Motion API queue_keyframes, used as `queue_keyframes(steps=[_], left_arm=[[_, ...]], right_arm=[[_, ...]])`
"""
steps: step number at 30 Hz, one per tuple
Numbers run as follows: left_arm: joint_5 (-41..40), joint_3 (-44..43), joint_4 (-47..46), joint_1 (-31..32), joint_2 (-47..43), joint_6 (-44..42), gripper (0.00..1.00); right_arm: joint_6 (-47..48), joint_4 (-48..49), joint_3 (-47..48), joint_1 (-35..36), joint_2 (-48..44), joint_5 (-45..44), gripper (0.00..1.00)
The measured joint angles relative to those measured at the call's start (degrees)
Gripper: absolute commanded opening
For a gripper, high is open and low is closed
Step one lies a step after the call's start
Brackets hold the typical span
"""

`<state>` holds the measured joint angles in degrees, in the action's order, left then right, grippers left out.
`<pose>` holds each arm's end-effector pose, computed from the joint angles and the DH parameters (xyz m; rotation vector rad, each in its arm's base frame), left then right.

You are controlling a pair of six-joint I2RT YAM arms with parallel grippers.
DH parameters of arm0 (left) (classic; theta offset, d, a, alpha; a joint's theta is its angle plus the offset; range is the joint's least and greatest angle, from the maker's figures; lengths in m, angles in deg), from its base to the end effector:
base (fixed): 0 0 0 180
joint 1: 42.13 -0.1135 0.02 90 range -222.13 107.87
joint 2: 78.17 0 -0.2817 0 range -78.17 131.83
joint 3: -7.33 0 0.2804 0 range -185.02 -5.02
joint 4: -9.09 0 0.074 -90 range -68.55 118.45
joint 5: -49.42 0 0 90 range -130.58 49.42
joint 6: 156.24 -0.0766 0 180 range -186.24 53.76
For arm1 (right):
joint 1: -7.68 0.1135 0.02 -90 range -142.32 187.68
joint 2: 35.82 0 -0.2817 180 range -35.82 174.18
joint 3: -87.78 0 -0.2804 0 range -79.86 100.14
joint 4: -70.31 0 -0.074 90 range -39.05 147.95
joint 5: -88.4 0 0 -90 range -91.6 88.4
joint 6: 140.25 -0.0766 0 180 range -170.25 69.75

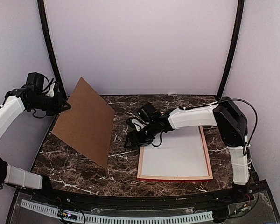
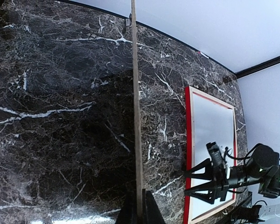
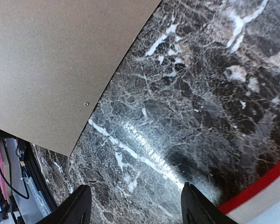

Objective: Put the photo into the frame
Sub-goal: Pick up the backboard from the center of the board, then pass from the left arm to the right

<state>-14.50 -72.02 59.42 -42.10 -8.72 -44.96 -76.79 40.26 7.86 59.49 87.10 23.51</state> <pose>0.3060 -0.0338 0.3329 -0.1804 2.2822 -0.7124 0.2947 0.4272 0.1268 -0.7930 2.6083 1.0458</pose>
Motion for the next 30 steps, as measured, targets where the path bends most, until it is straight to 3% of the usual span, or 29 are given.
queue_keyframes(steps=[8, 14, 17, 23, 30], left_arm=[[-0.74, -6.29, 9.03, 0.00, 0.02, -3.96, 0.00], [0.79, -7.13, 11.82, 0.00, 0.07, -4.17, 0.09], [2.54, -7.13, 11.65, 0.00, 0.09, -4.04, 0.11], [5.18, -7.02, 10.08, 0.94, 0.09, -2.89, 0.05], [5.66, -3.87, 7.02, 4.79, 0.09, -0.87, 0.07]], right_arm=[[1.22, -1.84, -0.96, -2.40, -5.95, -1.05, 0.68], [1.42, -2.62, -1.60, -2.86, -6.03, -1.33, 0.68], [1.42, -2.99, -1.86, -2.86, -6.03, -1.33, 0.68], [1.42, -3.04, -1.97, -2.86, -6.03, -1.38, 0.67], [0.24, -1.42, -3.21, -2.73, -5.73, -0.28, 0.68]])
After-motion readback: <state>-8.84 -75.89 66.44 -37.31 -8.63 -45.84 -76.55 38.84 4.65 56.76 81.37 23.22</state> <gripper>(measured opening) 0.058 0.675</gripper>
